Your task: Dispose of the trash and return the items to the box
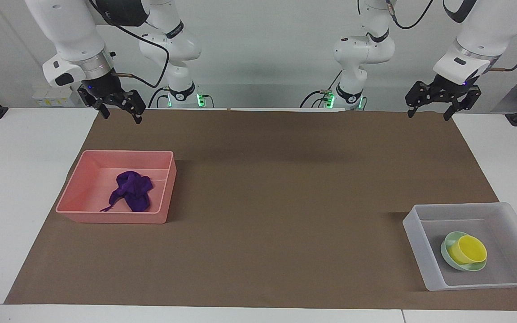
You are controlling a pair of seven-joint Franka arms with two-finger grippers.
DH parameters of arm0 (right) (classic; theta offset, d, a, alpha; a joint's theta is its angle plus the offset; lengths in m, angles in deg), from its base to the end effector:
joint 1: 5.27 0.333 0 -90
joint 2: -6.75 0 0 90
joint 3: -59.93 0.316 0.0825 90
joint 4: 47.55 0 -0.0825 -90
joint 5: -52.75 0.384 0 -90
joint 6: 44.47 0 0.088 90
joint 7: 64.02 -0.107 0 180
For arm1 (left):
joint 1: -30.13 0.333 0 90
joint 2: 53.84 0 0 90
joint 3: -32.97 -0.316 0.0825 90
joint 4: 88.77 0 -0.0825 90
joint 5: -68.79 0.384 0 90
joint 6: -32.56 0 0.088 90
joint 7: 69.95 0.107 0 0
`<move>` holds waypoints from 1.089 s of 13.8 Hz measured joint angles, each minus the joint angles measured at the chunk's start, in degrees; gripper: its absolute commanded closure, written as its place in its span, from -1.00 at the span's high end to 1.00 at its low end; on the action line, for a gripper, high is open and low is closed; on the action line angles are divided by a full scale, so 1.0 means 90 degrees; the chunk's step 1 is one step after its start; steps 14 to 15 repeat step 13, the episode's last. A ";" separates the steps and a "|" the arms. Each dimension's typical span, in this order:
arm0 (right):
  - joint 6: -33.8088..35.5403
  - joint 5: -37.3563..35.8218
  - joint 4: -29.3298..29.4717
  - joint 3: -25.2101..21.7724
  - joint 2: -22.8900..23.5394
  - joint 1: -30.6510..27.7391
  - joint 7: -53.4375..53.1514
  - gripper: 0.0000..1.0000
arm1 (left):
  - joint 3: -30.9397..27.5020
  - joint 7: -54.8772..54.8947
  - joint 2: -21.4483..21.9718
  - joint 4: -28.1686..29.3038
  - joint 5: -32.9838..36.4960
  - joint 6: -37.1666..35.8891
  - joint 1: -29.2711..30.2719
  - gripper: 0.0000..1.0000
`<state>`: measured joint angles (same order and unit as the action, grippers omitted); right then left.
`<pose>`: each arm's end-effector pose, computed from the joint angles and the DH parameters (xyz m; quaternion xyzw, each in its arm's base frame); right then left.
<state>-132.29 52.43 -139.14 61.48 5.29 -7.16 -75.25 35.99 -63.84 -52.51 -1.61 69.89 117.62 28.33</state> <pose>0.5422 -0.0036 0.6222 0.9947 -0.1008 -0.0198 0.0050 0.5369 -0.0435 0.6529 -0.9955 0.0945 0.0068 0.0101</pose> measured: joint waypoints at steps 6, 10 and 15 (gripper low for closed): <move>-0.0023 0.0000 -0.0077 -0.0019 -0.0029 -0.0011 0.0000 1.00 | 0.0001 0.0000 0.0001 0.0004 0.0000 0.0000 0.0000 1.00; -0.0025 0.0000 -0.0108 -0.0019 -0.0048 -0.0011 0.0000 1.00 | -0.0015 0.0000 0.0001 0.0020 0.0000 -0.0009 0.0001 1.00; -0.0026 0.0000 -0.0121 -0.0019 -0.0050 -0.0011 0.0000 1.00 | -0.0030 0.0000 0.0001 0.0021 0.0000 -0.0009 0.0002 1.00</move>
